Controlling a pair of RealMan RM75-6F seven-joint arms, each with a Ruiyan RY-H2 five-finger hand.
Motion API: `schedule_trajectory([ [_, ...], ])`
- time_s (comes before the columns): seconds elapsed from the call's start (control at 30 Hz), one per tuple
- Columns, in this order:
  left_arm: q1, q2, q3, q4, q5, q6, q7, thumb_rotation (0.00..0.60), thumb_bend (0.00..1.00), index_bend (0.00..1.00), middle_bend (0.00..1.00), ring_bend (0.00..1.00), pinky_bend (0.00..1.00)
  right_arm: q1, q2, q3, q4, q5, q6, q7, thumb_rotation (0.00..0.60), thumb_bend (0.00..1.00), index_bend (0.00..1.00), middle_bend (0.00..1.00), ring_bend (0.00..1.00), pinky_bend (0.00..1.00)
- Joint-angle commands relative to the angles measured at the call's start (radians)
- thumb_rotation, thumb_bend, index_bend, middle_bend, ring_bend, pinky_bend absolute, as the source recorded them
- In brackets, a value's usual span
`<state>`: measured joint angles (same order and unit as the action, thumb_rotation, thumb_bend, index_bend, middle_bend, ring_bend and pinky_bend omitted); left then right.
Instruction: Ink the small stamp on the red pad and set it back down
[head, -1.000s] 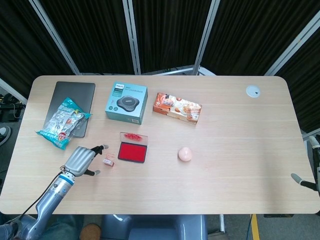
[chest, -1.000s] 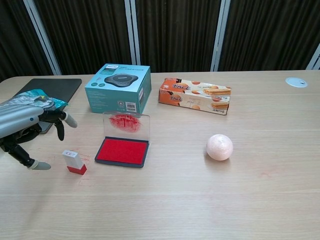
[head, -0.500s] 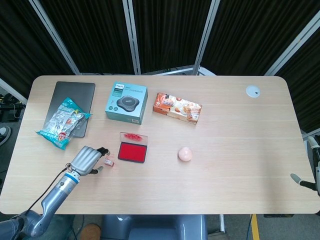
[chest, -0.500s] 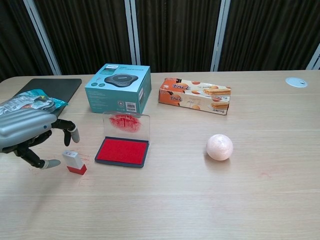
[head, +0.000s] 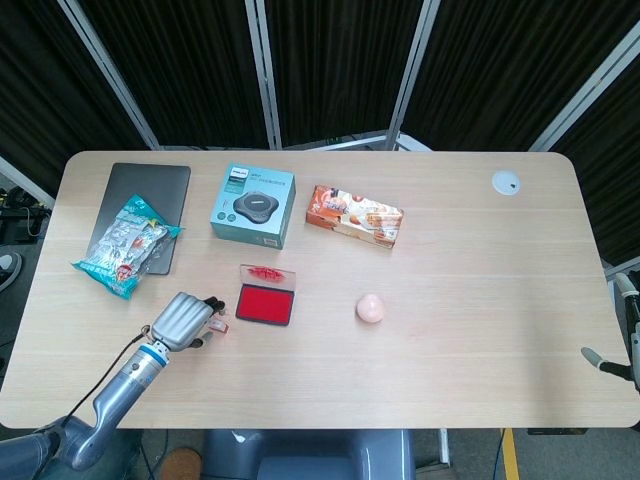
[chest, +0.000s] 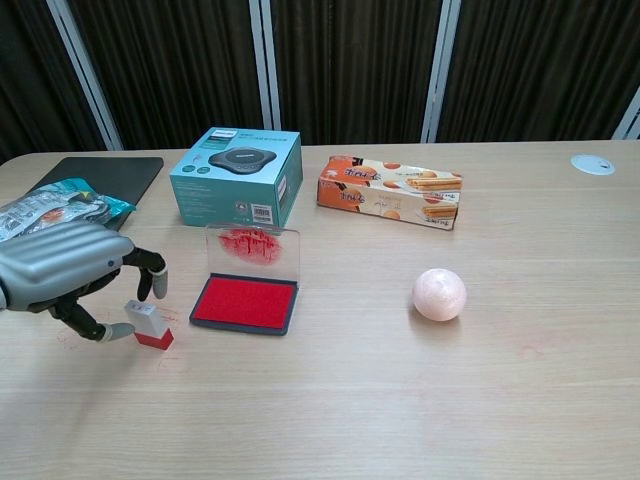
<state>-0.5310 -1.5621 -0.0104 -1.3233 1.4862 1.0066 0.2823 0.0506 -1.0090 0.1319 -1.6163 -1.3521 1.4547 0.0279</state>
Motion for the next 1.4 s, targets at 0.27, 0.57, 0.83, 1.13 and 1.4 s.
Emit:
schedule_trajectory([
  [0.27, -0.012, -0.014, 0.008, 0.021, 0.005, 0.003, 0.019, 0.600, 0.27, 0.44, 0.47, 0.80, 0.96, 0.002, 0.000, 0.001, 0.002, 0.005, -0.006, 0.003, 0.600, 0.00, 0.00, 0.00, 0.00, 0.00],
  [0.57, -0.020, -0.024, 0.013, 0.041, 0.014, 0.010, 0.017, 0.600, 0.28, 0.48, 0.50, 0.80, 0.95, 0.003, -0.001, 0.001, 0.003, 0.008, -0.009, -0.001, 0.600, 0.00, 0.00, 0.00, 0.00, 0.00],
  [0.83, -0.025, -0.023, 0.019, 0.048, 0.019, 0.012, 0.004, 0.600, 0.32, 0.54, 0.53, 0.80, 0.95, 0.004, -0.002, 0.001, 0.003, 0.010, -0.010, -0.003, 0.600, 0.00, 0.00, 0.00, 0.00, 0.00],
  [1.13, -0.035, -0.003, 0.007, 0.014, 0.008, 0.010, -0.022, 0.600, 0.34, 0.55, 0.54, 0.79, 0.95, 0.004, -0.003, 0.001, 0.004, 0.012, -0.012, -0.005, 0.600, 0.00, 0.00, 0.00, 0.00, 0.00],
  [1.4, -0.083, 0.065, -0.073, -0.130, -0.067, -0.035, -0.036, 0.600, 0.38, 0.55, 0.54, 0.79, 0.95, 0.007, -0.007, 0.001, 0.006, 0.019, -0.018, -0.014, 0.600, 0.00, 0.00, 0.00, 0.00, 0.00],
])
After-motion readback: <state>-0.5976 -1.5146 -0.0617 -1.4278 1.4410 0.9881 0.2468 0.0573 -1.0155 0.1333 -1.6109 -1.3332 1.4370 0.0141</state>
